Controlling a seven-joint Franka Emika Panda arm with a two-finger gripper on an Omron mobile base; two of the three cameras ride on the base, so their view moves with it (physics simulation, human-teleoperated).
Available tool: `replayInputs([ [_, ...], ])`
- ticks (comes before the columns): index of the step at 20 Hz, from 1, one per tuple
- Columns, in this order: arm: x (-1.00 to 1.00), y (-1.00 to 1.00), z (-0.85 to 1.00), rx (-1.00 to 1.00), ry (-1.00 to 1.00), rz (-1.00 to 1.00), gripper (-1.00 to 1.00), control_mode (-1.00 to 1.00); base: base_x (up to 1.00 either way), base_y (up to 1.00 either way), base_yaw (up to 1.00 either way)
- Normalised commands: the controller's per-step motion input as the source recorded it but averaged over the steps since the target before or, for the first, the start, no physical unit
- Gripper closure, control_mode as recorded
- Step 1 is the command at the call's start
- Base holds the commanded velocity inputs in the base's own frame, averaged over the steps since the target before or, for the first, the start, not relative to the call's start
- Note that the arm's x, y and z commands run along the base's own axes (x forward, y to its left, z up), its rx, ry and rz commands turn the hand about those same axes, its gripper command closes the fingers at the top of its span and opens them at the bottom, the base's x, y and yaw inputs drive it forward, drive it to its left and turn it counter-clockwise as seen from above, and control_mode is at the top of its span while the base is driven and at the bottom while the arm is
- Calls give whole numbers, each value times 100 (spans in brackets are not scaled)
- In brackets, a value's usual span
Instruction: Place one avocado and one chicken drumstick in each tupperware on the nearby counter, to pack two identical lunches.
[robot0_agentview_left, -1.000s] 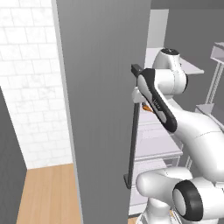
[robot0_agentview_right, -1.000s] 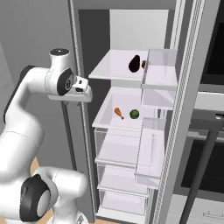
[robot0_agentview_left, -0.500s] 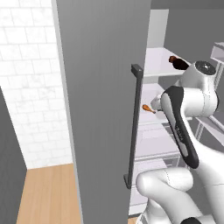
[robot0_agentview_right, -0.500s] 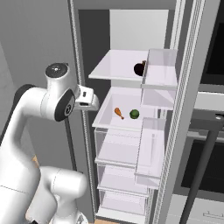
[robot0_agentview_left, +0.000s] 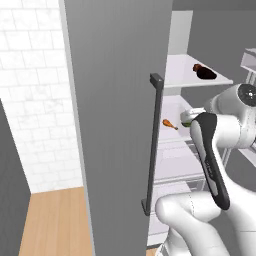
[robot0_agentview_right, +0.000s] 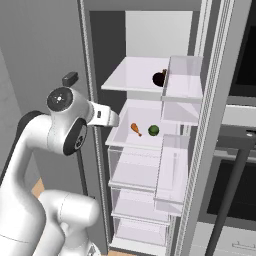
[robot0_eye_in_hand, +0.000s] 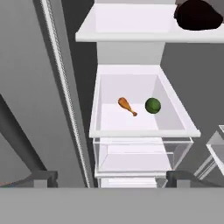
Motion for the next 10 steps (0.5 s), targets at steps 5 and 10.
replayInputs([
  [5, 3, -36, 40, -1, -5, -17, -100, -100, 0, 0, 0],
  [10, 3, -27, 34, -5, -6, -23, -100, -100, 0, 0, 0],
])
